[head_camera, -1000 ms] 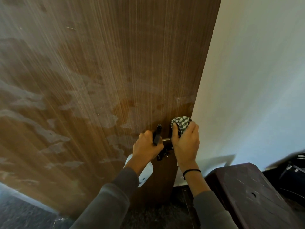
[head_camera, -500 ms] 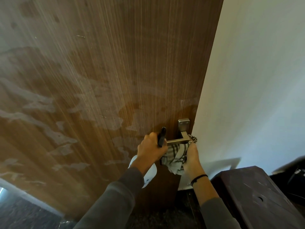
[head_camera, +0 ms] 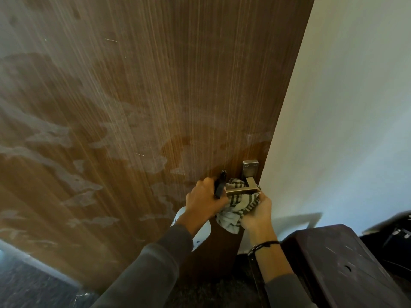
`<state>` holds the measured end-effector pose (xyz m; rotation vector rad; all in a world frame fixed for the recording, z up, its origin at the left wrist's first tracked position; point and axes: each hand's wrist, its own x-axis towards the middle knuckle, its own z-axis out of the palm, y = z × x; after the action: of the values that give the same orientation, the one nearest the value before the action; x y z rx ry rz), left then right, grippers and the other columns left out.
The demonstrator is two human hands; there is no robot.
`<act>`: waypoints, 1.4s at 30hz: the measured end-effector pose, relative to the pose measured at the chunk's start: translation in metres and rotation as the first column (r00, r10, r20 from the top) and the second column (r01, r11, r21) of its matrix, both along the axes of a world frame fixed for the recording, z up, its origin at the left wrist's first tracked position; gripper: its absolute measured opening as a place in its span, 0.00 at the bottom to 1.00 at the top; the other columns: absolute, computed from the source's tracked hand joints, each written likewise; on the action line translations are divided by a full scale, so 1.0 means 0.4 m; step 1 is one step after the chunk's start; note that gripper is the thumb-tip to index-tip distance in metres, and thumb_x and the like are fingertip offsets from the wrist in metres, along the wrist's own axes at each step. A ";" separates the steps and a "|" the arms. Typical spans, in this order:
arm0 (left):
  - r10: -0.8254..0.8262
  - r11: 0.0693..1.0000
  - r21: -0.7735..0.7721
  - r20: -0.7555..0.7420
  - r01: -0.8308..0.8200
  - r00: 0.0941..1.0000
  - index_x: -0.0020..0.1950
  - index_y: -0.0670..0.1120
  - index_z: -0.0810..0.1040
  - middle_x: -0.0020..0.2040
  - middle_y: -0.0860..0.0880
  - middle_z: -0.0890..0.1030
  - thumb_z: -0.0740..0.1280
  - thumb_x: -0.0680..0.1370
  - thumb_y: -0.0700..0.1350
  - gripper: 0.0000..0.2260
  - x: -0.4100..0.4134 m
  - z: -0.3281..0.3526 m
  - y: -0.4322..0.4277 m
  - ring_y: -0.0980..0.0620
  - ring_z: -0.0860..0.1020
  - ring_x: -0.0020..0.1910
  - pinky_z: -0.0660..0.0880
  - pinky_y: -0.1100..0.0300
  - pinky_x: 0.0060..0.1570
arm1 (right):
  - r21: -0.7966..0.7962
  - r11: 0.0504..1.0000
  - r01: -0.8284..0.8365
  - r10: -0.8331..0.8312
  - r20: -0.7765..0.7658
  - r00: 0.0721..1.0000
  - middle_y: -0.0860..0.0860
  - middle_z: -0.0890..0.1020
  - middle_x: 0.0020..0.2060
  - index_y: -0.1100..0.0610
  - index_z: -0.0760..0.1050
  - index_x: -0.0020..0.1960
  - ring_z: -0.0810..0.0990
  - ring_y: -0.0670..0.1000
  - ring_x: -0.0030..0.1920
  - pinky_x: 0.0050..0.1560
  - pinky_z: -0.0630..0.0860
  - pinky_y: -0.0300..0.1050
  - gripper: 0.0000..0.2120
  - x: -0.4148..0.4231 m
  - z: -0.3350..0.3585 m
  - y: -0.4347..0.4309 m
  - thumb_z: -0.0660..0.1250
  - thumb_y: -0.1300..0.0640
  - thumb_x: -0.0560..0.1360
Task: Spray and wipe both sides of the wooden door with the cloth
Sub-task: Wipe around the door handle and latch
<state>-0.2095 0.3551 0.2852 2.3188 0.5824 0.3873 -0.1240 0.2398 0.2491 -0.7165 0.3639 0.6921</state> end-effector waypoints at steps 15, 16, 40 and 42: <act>-0.048 0.996 -0.079 0.027 0.050 0.998 0.46 0.48 0.75 0.38 0.51 0.76 0.67 0.80 0.52 0.09 0.002 -0.029 0.021 0.50 0.78 0.37 0.77 0.52 0.40 | -0.374 0.611 0.698 0.110 0.913 0.393 0.39 0.80 0.48 0.50 0.76 0.59 0.80 0.37 0.49 0.55 0.81 0.45 0.09 0.001 0.062 -0.078 0.69 0.51 0.80; -0.054 0.993 -0.104 0.030 0.057 0.998 0.43 0.49 0.74 0.36 0.51 0.75 0.68 0.79 0.52 0.09 0.003 -0.031 0.024 0.50 0.77 0.36 0.75 0.52 0.39 | -0.260 0.622 0.738 0.168 0.966 0.198 0.43 0.80 0.52 0.52 0.76 0.61 0.79 0.38 0.52 0.57 0.79 0.41 0.10 0.007 0.068 -0.070 0.69 0.54 0.80; -0.014 0.973 -0.228 0.079 0.032 0.997 0.41 0.56 0.71 0.34 0.50 0.76 0.66 0.72 0.51 0.04 -0.029 -0.024 0.007 0.49 0.77 0.33 0.77 0.49 0.39 | -0.194 0.461 0.866 0.866 0.313 -0.391 0.54 0.85 0.43 0.58 0.82 0.47 0.82 0.56 0.46 0.63 0.67 0.51 0.17 0.079 -0.005 -0.016 0.57 0.51 0.79; -0.007 0.975 -0.221 0.061 0.020 0.998 0.41 0.56 0.70 0.34 0.52 0.75 0.69 0.74 0.47 0.08 -0.028 -0.024 0.006 0.52 0.75 0.33 0.74 0.51 0.38 | -0.238 0.546 0.803 0.779 0.498 -0.382 0.55 0.84 0.51 0.57 0.79 0.55 0.79 0.56 0.56 0.68 0.65 0.53 0.14 0.078 -0.033 -0.044 0.59 0.55 0.76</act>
<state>-0.2208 0.3576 0.2757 2.0901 0.5507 0.3647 -0.0929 0.2223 0.2361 -2.1370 -1.3782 -0.7954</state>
